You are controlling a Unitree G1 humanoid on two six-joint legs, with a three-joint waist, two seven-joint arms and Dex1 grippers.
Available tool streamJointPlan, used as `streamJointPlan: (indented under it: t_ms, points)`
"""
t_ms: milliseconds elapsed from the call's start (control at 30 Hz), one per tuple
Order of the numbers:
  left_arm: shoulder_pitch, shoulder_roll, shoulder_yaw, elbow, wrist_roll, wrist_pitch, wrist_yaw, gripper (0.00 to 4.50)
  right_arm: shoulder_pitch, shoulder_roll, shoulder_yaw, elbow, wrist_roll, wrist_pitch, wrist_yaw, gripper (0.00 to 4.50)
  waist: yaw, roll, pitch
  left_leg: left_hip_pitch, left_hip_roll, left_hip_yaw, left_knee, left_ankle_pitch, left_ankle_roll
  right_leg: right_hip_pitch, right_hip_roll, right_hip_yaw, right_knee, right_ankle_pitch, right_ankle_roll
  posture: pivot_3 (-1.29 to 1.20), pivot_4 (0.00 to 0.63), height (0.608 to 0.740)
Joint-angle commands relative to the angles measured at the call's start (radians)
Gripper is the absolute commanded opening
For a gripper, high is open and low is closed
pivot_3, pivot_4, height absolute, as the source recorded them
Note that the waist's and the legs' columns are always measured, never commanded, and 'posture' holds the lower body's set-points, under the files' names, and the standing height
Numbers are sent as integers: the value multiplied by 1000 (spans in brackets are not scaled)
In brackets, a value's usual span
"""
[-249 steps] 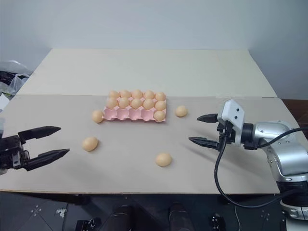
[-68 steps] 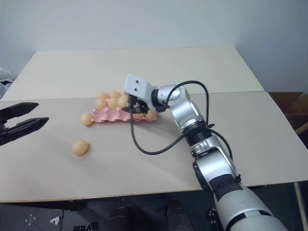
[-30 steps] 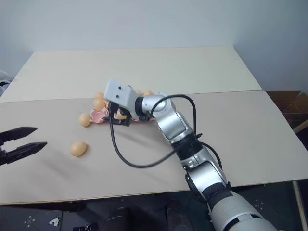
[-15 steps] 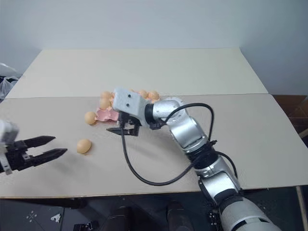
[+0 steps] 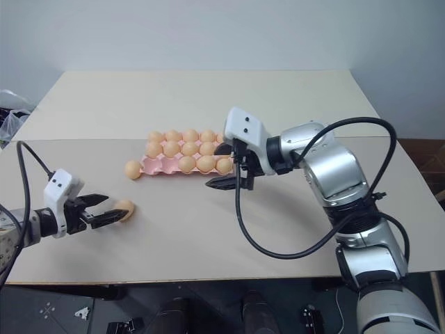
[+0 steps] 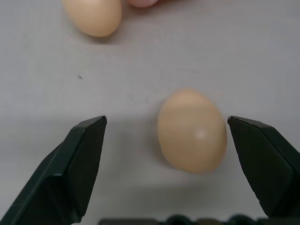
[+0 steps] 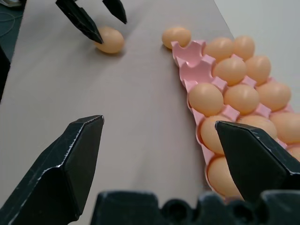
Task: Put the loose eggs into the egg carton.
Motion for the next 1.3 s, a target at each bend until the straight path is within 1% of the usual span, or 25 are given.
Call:
streamJointPlan:
  t_ms: [33,200,300,433,467,500,533,633,800,900,933,1067,1100,1233,1300]
  points:
    - [-41,-17,-11,6,15,0,20,4500,-4,-22,-38,-35,30,5,-7,4469,1,0,0,0,0,0,0,0,0,0,0,0,0,0,0,0,150,740]
    - [-69,-27,-50,8,24,23,23,4500,24,-54,-50,-59,50,14,-18,4469,2,0,0,-1,0,0,1,0,0,0,0,0,0,0,0,0,150,740]
    - [-78,-26,-74,15,41,39,33,3830,39,-78,-53,-65,65,19,-17,4500,1,0,0,-1,0,0,1,0,0,0,0,0,0,0,0,0,150,740]
    - [-91,-41,-71,45,49,27,38,2522,63,-118,-57,-58,78,20,-8,4500,3,0,0,-1,0,0,1,0,0,0,0,0,0,0,0,0,150,740]
    - [-95,-44,-68,54,49,18,33,2326,65,-124,-60,-57,82,21,-9,4500,3,0,0,-1,0,0,1,0,0,0,0,0,0,0,0,0,150,740]
    - [-99,-45,-63,59,46,12,29,1954,67,-129,-62,-57,86,20,-10,4500,3,0,0,-1,0,0,1,0,0,0,0,0,-1,0,0,0,150,740]
    - [-101,-46,-57,60,46,4,27,1837,71,-133,-65,-58,90,21,-11,4500,3,0,0,-1,0,0,1,0,0,0,0,0,-1,0,0,0,150,740]
    - [-101,-45,-35,63,38,-8,19,1837,76,-138,-69,-62,100,27,-20,4500,2,0,0,-1,0,0,1,0,0,0,0,0,0,0,0,0,150,740]
    - [-34,46,57,17,5,-45,-103,1837,108,-152,-87,-81,111,25,-29,4500,0,0,0,-1,0,0,1,0,0,0,0,0,-1,0,0,0,150,740]
    - [-62,70,86,20,-21,-28,-134,1837,113,-155,-94,-76,123,33,-39,4500,3,0,0,-1,0,0,1,0,0,0,0,0,-1,0,0,0,150,740]
    - [-98,69,80,29,-26,-22,-131,1837,114,-156,-93,-70,124,33,-43,4500,6,0,0,-1,0,0,1,0,0,1,0,0,-1,0,0,0,150,740]
    - [-269,26,13,94,-22,-9,-109,1837,107,-146,-110,-39,148,62,-60,4500,24,0,0,-1,-1,0,3,0,0,2,0,0,-2,0,0,0,150,740]
    - [-312,7,-20,122,-11,-20,-119,1837,102,-142,-116,-29,154,75,-65,4500,26,0,0,-2,-1,0,3,0,0,2,0,0,-2,0,0,0,150,740]
    - [-435,-52,-141,233,62,-91,-151,1837,89,-133,-122,0,157,95,-96,4500,27,0,0,-1,-1,0,3,0,0,2,-1,0,-1,0,0,0,150,740]
    - [-512,-93,-195,329,105,-134,-160,1837,86,-127,-128,-1,159,109,-121,4500,25,0,0,-2,-1,0,3,0,0,1,0,0,-1,0,0,0,150,740]
